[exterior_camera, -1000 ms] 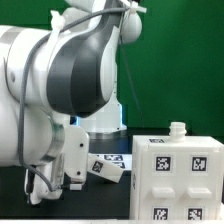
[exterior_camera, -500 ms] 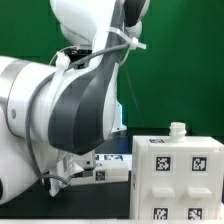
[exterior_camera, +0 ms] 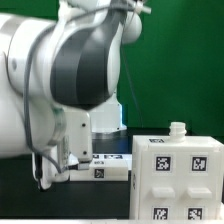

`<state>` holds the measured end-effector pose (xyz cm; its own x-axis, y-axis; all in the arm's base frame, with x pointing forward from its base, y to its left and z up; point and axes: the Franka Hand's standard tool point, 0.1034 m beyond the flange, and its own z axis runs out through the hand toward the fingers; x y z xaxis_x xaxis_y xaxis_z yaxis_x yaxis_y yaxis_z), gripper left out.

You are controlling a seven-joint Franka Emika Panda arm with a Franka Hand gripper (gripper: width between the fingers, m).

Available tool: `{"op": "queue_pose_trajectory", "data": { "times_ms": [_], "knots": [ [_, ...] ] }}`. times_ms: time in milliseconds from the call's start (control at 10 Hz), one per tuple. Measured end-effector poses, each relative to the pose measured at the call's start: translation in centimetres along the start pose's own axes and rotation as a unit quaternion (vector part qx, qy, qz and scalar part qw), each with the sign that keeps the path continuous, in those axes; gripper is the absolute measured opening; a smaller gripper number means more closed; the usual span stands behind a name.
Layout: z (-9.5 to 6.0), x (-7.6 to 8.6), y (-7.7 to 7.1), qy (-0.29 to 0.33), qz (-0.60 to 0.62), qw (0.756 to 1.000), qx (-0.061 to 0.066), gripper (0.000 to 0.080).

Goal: Assemble cabinet

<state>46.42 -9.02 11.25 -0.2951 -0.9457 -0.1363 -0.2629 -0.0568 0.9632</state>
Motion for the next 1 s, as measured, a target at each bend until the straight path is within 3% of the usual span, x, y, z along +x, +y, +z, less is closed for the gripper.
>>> {"op": "queue_pose_trajectory", "data": {
  "times_ms": [100, 200, 300, 500, 700, 900, 1000],
  "knots": [
    [-0.9, -0.7, 0.8, 0.009, -0.007, 0.999, 0.044, 0.0797],
    [-0.9, -1.2, 1.3, 0.014, -0.02, 0.997, 0.076, 0.0797],
    [-0.9, -1.1, 1.2, 0.015, -0.022, 0.995, 0.101, 0.0797],
    [-2.1, -1.3, 0.6, 0.027, -0.029, 0.983, 0.181, 0.0797],
    [-1.7, -2.0, 0.2, 0.048, -0.038, 0.973, 0.222, 0.0797],
    [0.6, -3.2, -1.0, 0.073, -0.053, 0.965, 0.247, 0.0797],
    [0.6, -3.4, -1.5, 0.081, -0.055, 0.957, 0.272, 0.0797]
  ]
}}
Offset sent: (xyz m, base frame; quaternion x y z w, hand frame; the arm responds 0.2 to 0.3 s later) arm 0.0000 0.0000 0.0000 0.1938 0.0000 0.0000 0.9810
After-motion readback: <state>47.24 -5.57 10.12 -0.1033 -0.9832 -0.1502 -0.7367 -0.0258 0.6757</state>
